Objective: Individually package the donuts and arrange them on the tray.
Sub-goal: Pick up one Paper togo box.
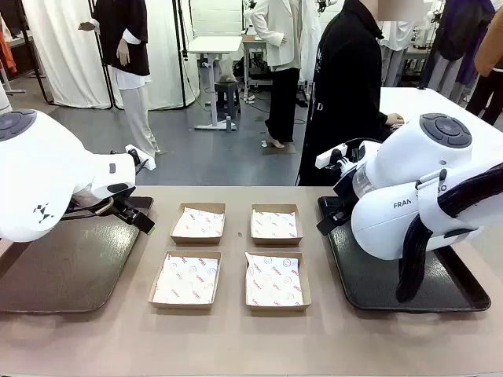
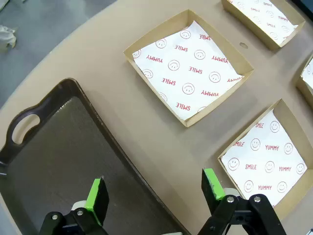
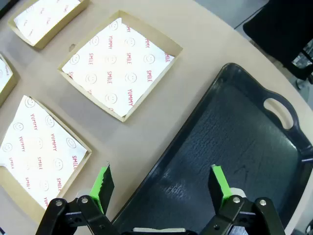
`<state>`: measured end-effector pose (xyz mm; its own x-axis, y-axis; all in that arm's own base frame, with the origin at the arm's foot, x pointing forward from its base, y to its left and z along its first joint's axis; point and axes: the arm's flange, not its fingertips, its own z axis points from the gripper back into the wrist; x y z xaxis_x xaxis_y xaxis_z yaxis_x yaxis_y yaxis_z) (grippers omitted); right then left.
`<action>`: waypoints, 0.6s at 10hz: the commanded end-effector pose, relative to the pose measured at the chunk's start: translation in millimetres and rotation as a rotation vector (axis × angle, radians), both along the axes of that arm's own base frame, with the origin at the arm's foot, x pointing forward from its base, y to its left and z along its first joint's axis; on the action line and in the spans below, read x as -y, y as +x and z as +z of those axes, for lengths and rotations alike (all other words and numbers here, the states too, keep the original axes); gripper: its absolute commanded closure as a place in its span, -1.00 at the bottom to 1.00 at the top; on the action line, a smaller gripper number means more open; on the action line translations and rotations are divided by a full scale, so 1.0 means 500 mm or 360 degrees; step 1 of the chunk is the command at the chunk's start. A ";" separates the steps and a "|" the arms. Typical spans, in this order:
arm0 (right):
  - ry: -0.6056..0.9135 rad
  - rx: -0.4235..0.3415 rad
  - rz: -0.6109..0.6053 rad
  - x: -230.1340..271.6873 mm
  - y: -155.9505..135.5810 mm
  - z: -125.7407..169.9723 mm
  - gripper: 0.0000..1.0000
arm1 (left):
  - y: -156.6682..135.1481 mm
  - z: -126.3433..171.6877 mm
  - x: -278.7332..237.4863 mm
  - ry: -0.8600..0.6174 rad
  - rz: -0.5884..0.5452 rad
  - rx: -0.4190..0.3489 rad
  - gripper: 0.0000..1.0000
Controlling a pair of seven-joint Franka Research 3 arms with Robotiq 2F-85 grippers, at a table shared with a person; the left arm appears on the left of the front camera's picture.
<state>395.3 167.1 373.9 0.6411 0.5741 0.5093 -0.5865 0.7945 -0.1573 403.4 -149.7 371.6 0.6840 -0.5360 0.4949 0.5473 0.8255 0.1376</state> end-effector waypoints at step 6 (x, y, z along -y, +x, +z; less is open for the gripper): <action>0.0000 0.0000 0.0000 0.000 0.000 0.000 -1.00 | 0.000 0.000 0.000 0.0000 -0.0001 0.0000 -1.00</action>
<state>395.3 167.1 373.9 0.6410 0.5743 0.5092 -0.5866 0.7944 -0.1576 403.4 -149.9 371.6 0.6839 -0.5361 0.4949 0.5475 0.8254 0.1376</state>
